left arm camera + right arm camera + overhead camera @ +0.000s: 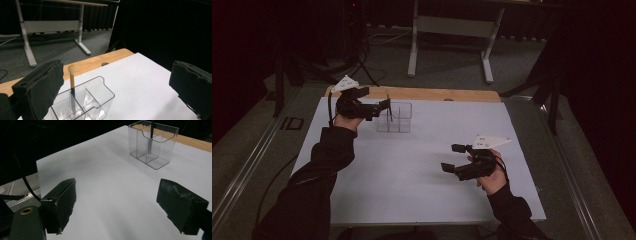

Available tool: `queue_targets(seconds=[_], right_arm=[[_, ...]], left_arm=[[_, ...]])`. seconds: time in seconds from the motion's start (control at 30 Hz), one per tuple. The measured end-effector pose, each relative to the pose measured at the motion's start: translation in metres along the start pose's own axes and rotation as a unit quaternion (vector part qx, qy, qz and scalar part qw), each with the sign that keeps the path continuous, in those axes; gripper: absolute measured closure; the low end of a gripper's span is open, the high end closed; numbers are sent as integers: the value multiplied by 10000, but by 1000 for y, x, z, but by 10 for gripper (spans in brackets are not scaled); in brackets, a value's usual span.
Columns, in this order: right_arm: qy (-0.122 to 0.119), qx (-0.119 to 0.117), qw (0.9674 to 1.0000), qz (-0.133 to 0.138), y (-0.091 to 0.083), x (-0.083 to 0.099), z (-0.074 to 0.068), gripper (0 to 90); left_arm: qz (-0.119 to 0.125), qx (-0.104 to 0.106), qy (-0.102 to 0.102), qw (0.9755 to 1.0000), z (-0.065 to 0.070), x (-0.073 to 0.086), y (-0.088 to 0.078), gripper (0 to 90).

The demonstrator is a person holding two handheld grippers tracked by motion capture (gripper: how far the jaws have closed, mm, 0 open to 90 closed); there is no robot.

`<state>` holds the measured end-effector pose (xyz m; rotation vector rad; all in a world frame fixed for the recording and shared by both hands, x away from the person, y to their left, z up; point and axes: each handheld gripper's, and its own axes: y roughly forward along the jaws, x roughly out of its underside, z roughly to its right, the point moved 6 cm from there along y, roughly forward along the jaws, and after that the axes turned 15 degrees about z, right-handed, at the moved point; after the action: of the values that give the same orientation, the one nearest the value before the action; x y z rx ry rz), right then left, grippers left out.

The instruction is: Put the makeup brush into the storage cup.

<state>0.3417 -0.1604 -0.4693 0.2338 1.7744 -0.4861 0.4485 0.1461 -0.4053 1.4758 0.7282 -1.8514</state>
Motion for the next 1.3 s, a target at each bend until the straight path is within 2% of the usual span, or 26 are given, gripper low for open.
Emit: queue_targets(seconds=[0.57,0.7,0.9,1.1,1.3], right_arm=[[-16,20,10000,5,0,0,1,158],[-11,27,10000,20,-1,-1,1,158],[-26,39,10000,34,-1,-1,1,158],[-41,53,10000,36,-1,0,2,154],[-59,65,10000,39,-1,0,3,152]], left_arm=[[159,253,85,9995,14,10,-35,0],[176,322,63,9993,18,17,-44,0],[219,423,164,9987,25,27,-54,0],[278,550,142,9980,31,37,-61,0],[176,622,147,9978,36,51,-66,0]])
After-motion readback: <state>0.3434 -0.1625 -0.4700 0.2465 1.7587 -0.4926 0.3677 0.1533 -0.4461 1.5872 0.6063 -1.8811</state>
